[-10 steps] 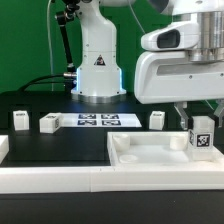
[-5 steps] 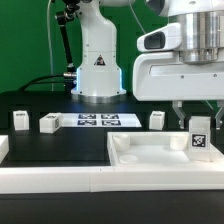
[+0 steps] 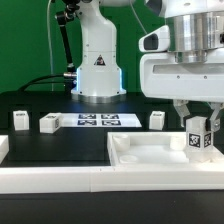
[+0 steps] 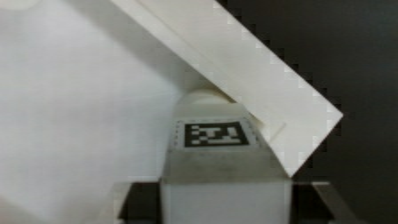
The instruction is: Assemble square table
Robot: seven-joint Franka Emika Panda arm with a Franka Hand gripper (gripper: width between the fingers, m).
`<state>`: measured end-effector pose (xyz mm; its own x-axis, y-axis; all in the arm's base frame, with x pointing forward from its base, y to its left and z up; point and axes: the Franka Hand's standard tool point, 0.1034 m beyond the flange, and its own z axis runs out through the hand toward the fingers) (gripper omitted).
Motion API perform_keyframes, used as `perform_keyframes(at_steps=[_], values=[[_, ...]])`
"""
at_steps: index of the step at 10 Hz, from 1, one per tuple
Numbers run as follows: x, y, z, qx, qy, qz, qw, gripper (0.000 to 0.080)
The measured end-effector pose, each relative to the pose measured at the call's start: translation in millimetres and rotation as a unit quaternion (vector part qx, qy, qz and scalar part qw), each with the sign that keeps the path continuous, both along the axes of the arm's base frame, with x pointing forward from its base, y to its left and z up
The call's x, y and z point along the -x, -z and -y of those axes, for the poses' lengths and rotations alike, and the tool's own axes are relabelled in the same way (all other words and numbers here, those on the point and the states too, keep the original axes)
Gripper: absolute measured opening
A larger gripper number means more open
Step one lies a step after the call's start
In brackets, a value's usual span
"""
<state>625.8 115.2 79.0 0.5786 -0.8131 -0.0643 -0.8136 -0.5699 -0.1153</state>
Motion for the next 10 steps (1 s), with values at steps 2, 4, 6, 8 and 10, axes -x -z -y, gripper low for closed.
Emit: perform_keyframes(at_steps=[2,4,6,8,10], values=[[0.8,0.5,-2.7,-0.009,0.087,-0.013,0.996,0.0291],[1.0,0.4,-4.8,-0.016,0.152,-0.021,0.988,0.0291],[0.4,0.4,-5.2,-0.021,0.197,-0.026,0.980,0.0291],[-0.1,0.3,-6.1,-0.027,0.243,-0.031,0.969,0.0291],[0.2,0.4,-5.0,-0.023,0.199,-0.028,0.979,0.0291]])
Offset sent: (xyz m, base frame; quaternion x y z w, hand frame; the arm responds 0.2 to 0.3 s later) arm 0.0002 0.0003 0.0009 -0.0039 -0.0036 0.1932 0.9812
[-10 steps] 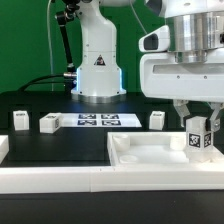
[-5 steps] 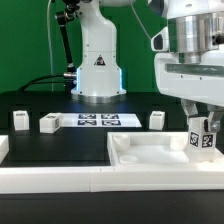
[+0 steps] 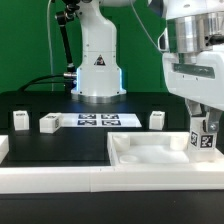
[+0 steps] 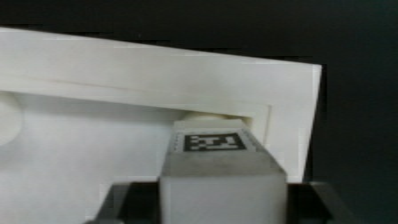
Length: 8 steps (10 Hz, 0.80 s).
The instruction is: Assemble square table
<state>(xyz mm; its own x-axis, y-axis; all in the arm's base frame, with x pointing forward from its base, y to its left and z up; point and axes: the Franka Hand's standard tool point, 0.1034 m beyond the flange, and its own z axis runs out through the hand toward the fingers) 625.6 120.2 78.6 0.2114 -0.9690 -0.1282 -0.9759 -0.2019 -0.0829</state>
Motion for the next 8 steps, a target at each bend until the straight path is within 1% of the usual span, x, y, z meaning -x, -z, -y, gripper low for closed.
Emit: perform_keyframes(at_steps=[1,2,3,4,5,8], values=[[-0.1,-0.7,1.8,0.002,-0.036,-0.001,0.999,0.0402],[-0.6,-1.2,0.2,0.002,-0.040,0.001,0.999,0.0542],[-1.9,-0.3,-3.3,0.005,-0.062,0.017,0.998,0.0615],[-1.3,0.3,-3.5,0.008,-0.097,0.022,0.995,0.0615],[-1.5,0.3,-2.8,0.011,-0.138,0.028,0.990,0.0643],[-1.3,0.5,-2.7,0.017,-0.225,0.040,0.973,0.0648]])
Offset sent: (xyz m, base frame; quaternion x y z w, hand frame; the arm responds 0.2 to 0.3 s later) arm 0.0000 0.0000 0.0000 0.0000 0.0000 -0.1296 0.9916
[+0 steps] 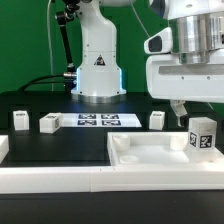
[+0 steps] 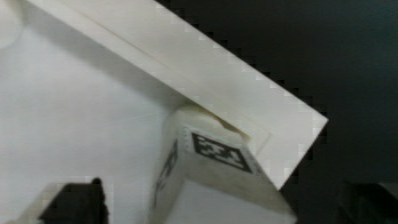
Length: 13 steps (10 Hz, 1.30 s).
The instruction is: Assemble square table
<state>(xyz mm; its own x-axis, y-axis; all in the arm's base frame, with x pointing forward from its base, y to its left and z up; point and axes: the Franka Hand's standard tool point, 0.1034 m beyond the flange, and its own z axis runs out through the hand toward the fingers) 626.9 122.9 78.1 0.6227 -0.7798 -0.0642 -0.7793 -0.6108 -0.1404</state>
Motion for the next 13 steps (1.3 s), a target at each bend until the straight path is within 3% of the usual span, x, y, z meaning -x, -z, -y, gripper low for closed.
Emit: perform_keyframes(at_steps=[6,9,13], values=[[2.5,1.3,-1.8,0.034,-0.249,0.025,0.968,0.0648],[2.1,1.1,-0.8,0.043,-0.346,0.036,0.937,0.0648],[0.5,0.7,5.6,0.059,-0.478,0.048,0.875,0.0648]])
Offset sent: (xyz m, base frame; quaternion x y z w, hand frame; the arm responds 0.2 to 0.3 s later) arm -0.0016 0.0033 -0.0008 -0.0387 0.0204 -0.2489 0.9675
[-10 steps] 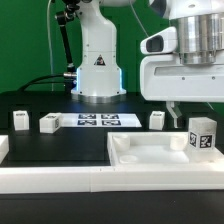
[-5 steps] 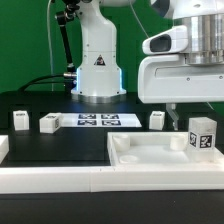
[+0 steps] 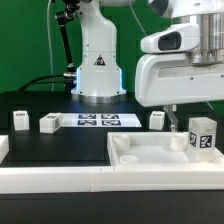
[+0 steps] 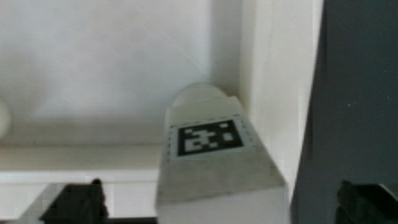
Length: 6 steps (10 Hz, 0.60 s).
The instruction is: Assemble square table
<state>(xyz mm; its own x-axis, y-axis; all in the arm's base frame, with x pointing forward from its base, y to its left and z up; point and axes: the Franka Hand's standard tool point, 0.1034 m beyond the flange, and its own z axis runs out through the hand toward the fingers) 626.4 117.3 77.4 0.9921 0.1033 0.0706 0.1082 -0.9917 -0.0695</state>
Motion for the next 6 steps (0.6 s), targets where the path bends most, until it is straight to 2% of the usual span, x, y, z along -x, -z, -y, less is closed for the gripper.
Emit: perform_keyframes(at_steps=[1,2,3,4,6], values=[[-0.3,0.0,1.7,0.002,-0.035,0.003,0.999,0.0516],[-0.3,0.0,1.6,0.001,-0.028,0.002,1.000,0.0516],[-0.3,0.0,1.7,0.001,-0.028,0.002,1.000,0.0375],[-0.4,0.0,1.7,0.001,-0.025,0.002,1.000,0.0288],[-0.3,0.0,1.7,0.000,-0.011,0.001,1.000,0.0288]])
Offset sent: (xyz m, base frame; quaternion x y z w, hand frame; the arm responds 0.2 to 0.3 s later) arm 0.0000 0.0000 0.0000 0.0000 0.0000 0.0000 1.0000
